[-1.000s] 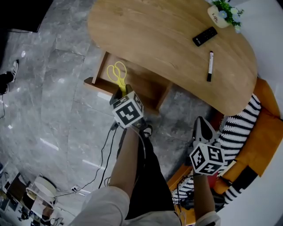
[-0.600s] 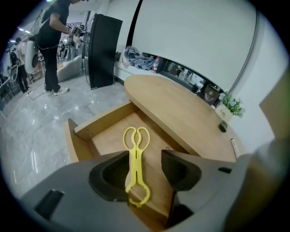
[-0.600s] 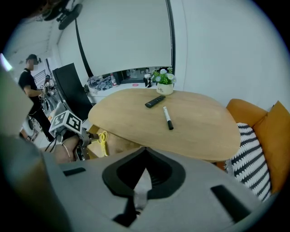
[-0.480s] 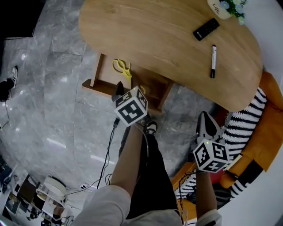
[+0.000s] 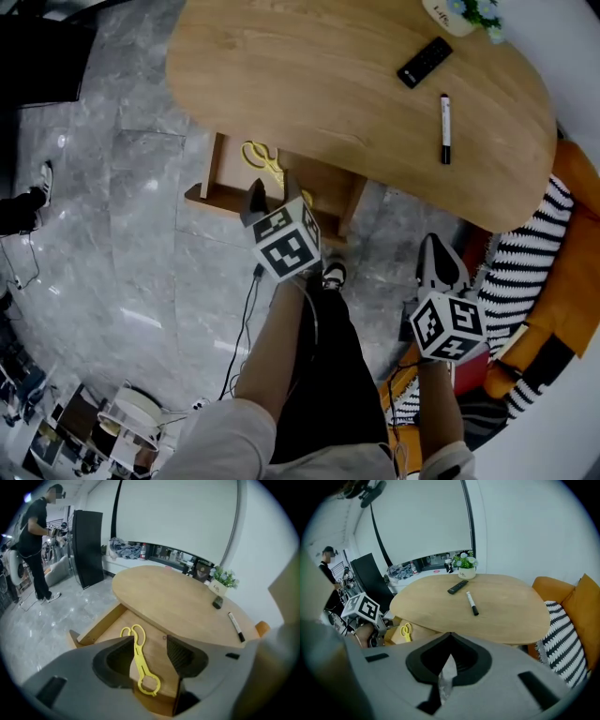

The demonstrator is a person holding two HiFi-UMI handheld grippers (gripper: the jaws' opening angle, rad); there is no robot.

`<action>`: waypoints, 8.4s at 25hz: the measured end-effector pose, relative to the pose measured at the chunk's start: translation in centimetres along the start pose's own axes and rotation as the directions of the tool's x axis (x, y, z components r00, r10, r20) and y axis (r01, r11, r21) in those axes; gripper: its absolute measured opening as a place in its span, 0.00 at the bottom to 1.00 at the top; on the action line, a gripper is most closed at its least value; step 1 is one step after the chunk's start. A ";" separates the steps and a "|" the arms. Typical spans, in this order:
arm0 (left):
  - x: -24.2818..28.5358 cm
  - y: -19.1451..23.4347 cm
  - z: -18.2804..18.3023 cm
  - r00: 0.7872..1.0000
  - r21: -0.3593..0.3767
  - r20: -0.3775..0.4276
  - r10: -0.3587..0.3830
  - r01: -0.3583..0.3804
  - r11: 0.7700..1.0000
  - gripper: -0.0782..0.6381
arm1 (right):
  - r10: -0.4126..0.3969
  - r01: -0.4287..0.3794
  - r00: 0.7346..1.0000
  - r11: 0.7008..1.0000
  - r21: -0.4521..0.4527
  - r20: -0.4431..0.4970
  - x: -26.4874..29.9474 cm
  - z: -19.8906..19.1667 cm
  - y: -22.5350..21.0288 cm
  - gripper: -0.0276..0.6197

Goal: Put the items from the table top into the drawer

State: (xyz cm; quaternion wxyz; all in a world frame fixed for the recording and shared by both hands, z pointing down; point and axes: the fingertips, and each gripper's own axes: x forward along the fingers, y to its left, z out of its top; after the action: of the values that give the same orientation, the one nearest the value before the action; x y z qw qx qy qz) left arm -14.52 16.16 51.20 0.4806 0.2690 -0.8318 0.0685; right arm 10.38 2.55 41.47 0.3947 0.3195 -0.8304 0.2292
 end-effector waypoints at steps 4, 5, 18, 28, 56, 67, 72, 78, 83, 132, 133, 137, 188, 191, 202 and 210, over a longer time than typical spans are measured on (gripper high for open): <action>-0.6 -4.4 1.3 0.995 0.150 -0.007 -0.098 0.098 0.984 0.38 | -0.028 0.027 0.999 0.998 0.050 0.020 -0.5 0.8 -1.2 0.03; -0.7 -5.6 1.6 0.993 0.188 -0.012 -0.120 0.120 0.975 0.38 | -0.033 0.032 0.999 0.998 0.061 0.025 -0.7 1.1 -1.6 0.03; 1.1 -18.4 6.9 0.963 0.476 -0.056 -0.265 0.259 0.841 0.38 | -0.149 0.128 0.986 0.963 0.236 0.075 0.0 4.3 -8.3 0.03; 6.2 -27.8 8.9 0.923 0.613 -0.182 -0.338 0.375 0.695 0.38 | -0.222 0.181 0.972 0.915 0.360 0.073 3.7 7.7 -12.3 0.03; 13.4 -33.3 9.5 0.885 0.714 -0.348 -0.308 0.463 0.525 0.38 | -0.284 0.244 0.959 0.855 0.457 0.021 6.2 6.3 -13.9 0.03; 9.5 -30.3 9.7 0.883 0.624 -0.318 -0.345 0.469 0.625 0.38 | -0.250 0.207 0.967 0.884 0.419 0.049 5.1 6.2 -12.6 0.03; 6.7 -27.6 9.8 0.894 0.567 -0.264 -0.361 0.447 0.692 0.37 | -0.201 0.170 0.978 0.924 0.342 0.058 4.0 6.1 -11.5 0.03; 2.7 -23.5 8.9 0.909 0.516 -0.208 -0.362 0.416 0.749 0.37 | -0.150 0.125 0.986 0.957 0.262 0.076 2.1 5.7 -9.7 0.03; -0.9 -18.4 6.9 0.926 0.441 -0.168 -0.338 0.377 0.814 0.38 | -0.089 0.071 0.992 0.980 0.184 0.091 0.2 4.9 -6.9 0.03; 3.3 -4.7 -6.4 0.893 0.303 -0.391 -0.222 0.353 0.885 0.46 | 0.051 -0.047 0.997 0.997 0.062 -0.055 7.0 0.0 1.1 0.03; 3.1 -4.6 -6.5 0.894 0.311 -0.390 -0.218 0.351 0.883 0.46 | 0.052 -0.049 0.997 0.997 0.064 -0.055 6.9 -0.2 1.1 0.03; 2.1 -4.3 -6.5 0.899 0.332 -0.385 -0.208 0.345 0.878 0.46 | 0.054 -0.050 0.997 0.996 0.074 -0.047 6.2 -0.7 1.0 0.03; 6.3 -37.1 -2.8 0.886 0.573 -0.379 -0.268 0.452 0.684 0.46 | -0.305 0.279 0.951 0.798 0.535 -0.041 0.0 -2.9 -19.6 0.03; 6.8 -36.3 -1.5 0.924 0.624 -0.311 -0.222 0.375 0.685 0.32 | -0.300 0.277 0.953 0.803 0.528 -0.044 0.1 -2.9 -19.6 0.03; 6.4 -34.3 -1.1 0.922 0.608 -0.317 -0.222 0.377 0.699 0.19 | -0.286 0.266 0.957 0.822 0.503 -0.039 0.4 -2.6 -19.1 0.03; 4.5 -31.2 0.6 0.927 0.581 -0.276 -0.252 0.370 0.725 0.19 | -0.244 0.232 0.969 0.875 0.424 -0.026 0.7 -1.5 -17.2 0.03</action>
State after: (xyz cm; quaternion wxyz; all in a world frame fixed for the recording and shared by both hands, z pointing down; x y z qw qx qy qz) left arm -0.77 -12.24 50.14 0.4410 0.5414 -0.6583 0.2811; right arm 23.11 -8.62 45.11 0.3291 0.5005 -0.7206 0.3492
